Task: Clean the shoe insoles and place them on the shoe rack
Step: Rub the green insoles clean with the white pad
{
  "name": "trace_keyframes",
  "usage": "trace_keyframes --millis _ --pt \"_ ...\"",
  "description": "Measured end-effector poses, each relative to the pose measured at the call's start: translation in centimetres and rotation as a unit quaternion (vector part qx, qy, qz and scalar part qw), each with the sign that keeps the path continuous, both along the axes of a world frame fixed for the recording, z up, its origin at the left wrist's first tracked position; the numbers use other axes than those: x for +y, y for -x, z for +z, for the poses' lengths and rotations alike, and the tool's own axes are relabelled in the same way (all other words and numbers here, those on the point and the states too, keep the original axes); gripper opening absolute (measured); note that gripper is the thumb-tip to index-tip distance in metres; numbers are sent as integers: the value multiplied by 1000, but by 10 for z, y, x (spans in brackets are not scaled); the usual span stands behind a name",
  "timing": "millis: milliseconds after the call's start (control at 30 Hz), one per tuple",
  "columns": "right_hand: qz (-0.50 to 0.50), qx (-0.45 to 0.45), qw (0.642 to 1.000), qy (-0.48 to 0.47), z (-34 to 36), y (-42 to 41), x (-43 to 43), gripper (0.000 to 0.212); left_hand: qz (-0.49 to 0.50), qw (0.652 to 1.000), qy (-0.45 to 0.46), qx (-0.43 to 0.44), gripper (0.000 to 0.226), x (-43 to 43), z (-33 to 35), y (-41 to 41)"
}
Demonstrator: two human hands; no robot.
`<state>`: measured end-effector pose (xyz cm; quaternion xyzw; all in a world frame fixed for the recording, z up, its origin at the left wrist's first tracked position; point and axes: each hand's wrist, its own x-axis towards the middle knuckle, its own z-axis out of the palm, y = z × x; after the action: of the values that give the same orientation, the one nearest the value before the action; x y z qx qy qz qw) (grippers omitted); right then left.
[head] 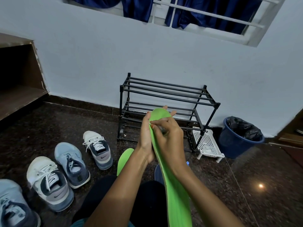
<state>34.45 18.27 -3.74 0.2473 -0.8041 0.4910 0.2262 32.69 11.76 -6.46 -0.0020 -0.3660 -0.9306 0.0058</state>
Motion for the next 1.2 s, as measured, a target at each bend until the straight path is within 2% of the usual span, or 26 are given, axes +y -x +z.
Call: trace_keyframes --millis 233,433,733,933,1100,1200 --pt "-44 20 999 -3 7 20 5 13 -4 1000 10 9 51 -1 1 -3" --pt "1 -17 1000 6 -7 1 -1 14 0 1000 -5 -8 55 -4 -1 1" --pt "-35 13 999 -10 6 19 5 12 2 1000 26 15 51 -4 -1 -3" --pt "14 -26 1000 3 -3 -1 -2 13 8 1000 -1 -19 54 -5 0 -1" --pt "-7 3 1000 -19 1 8 3 12 -3 1000 15 -1 57 -2 1 -4" --pt "-31 18 999 -13 5 18 7 12 -7 1000 19 11 52 -3 1 -5"
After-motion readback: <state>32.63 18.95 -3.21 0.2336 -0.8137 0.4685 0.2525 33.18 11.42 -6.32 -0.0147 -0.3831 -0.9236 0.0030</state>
